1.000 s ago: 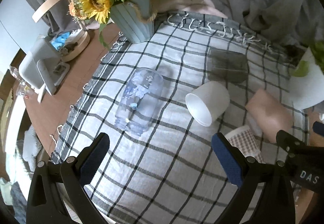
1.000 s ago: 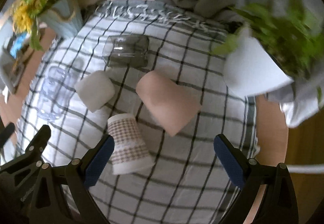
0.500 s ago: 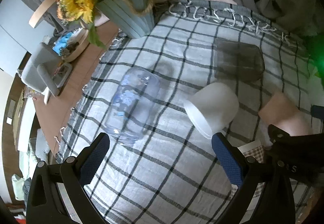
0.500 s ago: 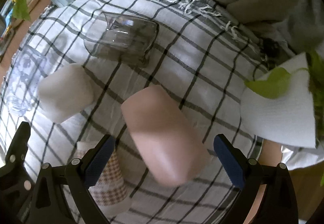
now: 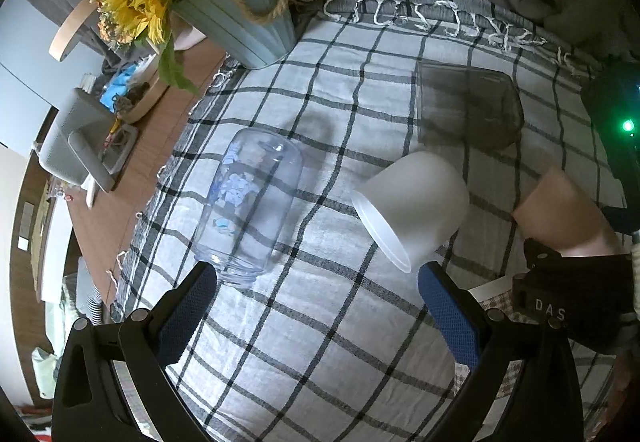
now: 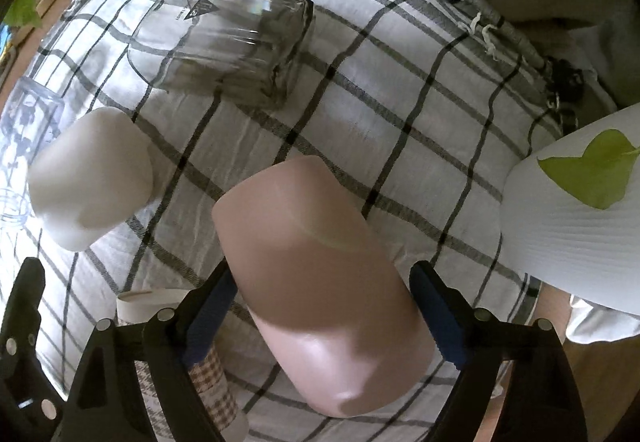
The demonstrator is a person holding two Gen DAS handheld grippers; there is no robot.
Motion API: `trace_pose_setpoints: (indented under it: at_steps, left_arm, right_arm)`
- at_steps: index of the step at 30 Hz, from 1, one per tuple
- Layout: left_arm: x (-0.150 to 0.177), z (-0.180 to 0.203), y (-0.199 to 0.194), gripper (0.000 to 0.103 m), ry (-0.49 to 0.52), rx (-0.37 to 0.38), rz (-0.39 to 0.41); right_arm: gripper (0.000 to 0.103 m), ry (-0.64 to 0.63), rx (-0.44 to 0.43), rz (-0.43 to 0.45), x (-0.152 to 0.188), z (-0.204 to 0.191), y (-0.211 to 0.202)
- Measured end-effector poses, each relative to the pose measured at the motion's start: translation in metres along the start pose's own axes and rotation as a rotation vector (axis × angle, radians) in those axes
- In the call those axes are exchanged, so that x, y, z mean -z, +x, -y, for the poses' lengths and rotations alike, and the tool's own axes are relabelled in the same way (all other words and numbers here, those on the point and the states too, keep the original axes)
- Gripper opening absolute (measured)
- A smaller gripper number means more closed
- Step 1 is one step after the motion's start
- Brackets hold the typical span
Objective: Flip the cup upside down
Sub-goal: 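Move the right gripper to the pink cup lying on its side and close on it, then lift the pink cup with the right gripper off the cloth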
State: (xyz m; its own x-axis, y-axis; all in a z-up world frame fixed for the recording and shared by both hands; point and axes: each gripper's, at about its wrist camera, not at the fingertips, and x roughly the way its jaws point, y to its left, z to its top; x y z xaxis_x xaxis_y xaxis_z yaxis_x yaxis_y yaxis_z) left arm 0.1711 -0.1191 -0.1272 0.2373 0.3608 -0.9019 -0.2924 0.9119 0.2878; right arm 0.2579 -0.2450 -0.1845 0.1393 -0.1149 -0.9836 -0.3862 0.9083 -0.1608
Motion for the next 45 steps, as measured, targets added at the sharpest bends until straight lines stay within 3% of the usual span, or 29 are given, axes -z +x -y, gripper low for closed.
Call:
trace_pose_setpoints:
  at_steps: [7, 15, 25, 30, 36, 45]
  left_arm:
    - [0.001, -0.002, -0.004, 0.103, 0.014, 0.017, 0.011]
    - [0.004, -0.008, -0.015, 0.103, 0.039, 0.075, 0.039]
    - [0.01, -0.027, -0.037, 0.103, 0.106, 0.178, 0.099]
    - [0.014, -0.049, -0.048, 0.103, 0.153, 0.22, 0.135]
    - [0.019, -0.083, -0.048, 0.103, 0.206, 0.251, 0.155]
    - [0.032, -0.138, -0.022, 0.103, 0.231, 0.259, 0.125]
  right_arm:
    - [0.077, 0.009, 0.044, 0.003, 0.004, -0.002, -0.001]
    - [0.076, 0.02, 0.076, 0.001, 0.014, -0.006, -0.021]
    - [0.076, 0.132, 0.137, 0.034, 0.039, 0.0, -0.085]
    - [0.076, 0.229, 0.093, 0.076, 0.066, 0.0, -0.114]
    - [0.076, 0.351, 0.025, 0.12, 0.095, -0.027, -0.144]
    - [0.076, 0.483, -0.115, 0.123, 0.117, -0.078, -0.147]
